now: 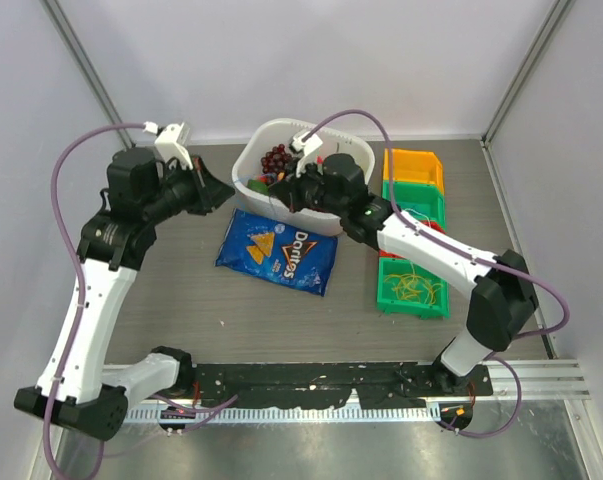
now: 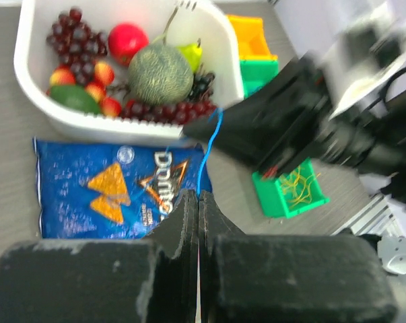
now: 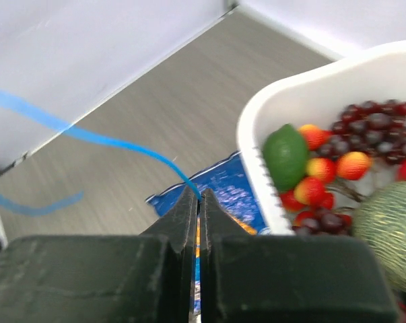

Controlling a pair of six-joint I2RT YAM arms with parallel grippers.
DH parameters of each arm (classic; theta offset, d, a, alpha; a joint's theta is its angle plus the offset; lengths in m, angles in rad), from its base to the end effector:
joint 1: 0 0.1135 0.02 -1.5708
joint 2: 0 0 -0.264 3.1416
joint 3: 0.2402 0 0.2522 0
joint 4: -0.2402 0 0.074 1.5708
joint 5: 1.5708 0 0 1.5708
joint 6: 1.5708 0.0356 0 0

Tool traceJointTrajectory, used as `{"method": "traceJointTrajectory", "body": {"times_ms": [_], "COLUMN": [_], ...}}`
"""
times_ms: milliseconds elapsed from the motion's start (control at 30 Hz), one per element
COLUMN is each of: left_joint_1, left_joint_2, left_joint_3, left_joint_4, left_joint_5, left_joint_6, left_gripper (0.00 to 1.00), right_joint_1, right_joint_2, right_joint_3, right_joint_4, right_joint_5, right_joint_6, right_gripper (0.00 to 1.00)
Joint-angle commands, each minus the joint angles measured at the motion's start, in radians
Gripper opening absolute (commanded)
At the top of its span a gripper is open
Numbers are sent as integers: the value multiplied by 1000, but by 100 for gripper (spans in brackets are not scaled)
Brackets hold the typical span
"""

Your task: Untangle the cables

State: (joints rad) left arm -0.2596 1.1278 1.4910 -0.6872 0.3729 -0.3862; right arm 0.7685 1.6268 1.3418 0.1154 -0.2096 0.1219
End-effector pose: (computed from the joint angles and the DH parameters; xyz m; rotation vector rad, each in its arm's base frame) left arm 0.2055 -0.0680 0.4610 0.1394 1.9453 -0.7867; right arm 0.2781 0.2792 0.3474 -0.7248 1.6597 0.8264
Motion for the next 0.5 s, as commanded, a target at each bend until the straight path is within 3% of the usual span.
{"method": "traceJointTrajectory", "body": {"times_ms": [0, 167, 367, 467], "left_joint_1": [6, 6, 6, 6], "left_joint_2": [-79, -46, 24, 43], "left_joint_3": [-145, -199, -172, -143], "left_joint_4": [40, 84, 129, 155], "left_joint_5": [-48, 0, 27, 26], "left_joint_6": [-23, -45, -74, -102], "left_gripper": [0, 0, 1, 23], "right_joint_1": [-38, -57, -57, -61], "right_joint_2": [-116, -145, -177, -199], "right_joint_3": [60, 152, 264, 307], "right_joint_4": [61, 58, -2, -71], "right_joint_5": [179, 159, 205, 309], "right_joint_6": [79, 143, 107, 50], "right_gripper": [1, 1, 1, 1]}}
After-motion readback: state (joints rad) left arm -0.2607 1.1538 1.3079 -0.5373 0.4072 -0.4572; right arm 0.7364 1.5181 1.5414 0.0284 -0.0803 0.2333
